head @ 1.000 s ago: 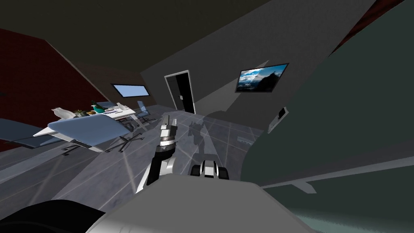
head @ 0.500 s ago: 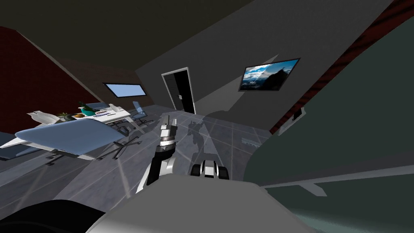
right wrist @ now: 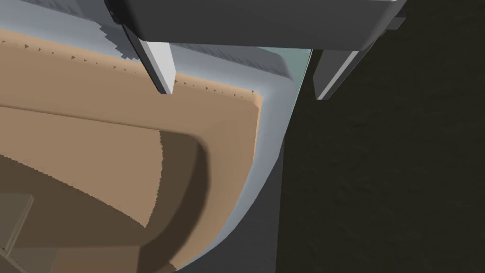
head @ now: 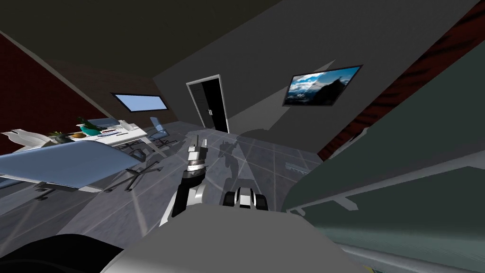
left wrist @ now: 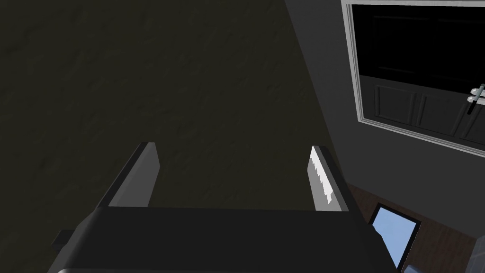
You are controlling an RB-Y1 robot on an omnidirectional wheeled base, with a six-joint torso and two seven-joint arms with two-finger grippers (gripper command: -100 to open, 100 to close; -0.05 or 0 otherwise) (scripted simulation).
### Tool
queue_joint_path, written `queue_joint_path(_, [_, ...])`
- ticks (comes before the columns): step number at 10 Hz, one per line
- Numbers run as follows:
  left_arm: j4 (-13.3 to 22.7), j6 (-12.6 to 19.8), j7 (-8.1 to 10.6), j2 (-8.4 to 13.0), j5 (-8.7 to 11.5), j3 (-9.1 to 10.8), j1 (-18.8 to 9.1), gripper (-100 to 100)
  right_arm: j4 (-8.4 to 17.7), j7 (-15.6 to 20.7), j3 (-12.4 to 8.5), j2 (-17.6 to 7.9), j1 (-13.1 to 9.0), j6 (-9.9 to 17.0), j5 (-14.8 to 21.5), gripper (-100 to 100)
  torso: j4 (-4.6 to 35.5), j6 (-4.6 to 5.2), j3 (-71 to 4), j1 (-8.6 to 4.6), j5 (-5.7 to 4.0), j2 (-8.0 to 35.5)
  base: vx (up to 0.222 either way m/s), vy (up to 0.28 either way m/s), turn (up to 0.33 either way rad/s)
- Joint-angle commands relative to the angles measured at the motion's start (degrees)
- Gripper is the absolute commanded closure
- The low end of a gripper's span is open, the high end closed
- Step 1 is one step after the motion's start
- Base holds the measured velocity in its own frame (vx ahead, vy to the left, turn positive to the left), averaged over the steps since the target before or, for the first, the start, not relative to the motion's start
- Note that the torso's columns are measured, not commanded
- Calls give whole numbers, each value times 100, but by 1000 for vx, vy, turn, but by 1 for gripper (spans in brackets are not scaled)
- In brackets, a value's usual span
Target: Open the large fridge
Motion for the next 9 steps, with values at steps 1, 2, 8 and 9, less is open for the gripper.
queue_joint_path(1, [0, 0, 0, 0, 0, 0, 0, 0, 55, 161, 462, -207, -124, 43, 129, -100, -5, 2, -12, 20, 12, -16, -14, 12, 14])
queue_joint_path(2, [0, 0, 0, 0, 0, 0, 0, 0, 84, 237, 617, -267, -189, 58, 190, -100, -10, 4, -23, 44, 22, -30, -9, 20, 14])
queue_joint_path(8, [0, 0, 0, 0, 0, 0, 0, 0, 306, 852, 1454, -500, -691, 181, 681, -100, -9, 4, -23, 52, 26, -30, -1, 45, 16])
queue_joint_path(9, [0, 0, 0, 0, 0, 0, 0, 0, 347, 977, 1573, -527, -790, 205, 780, -100, -10, 4, -23, 49, 25, -31, -3, 46, 18])
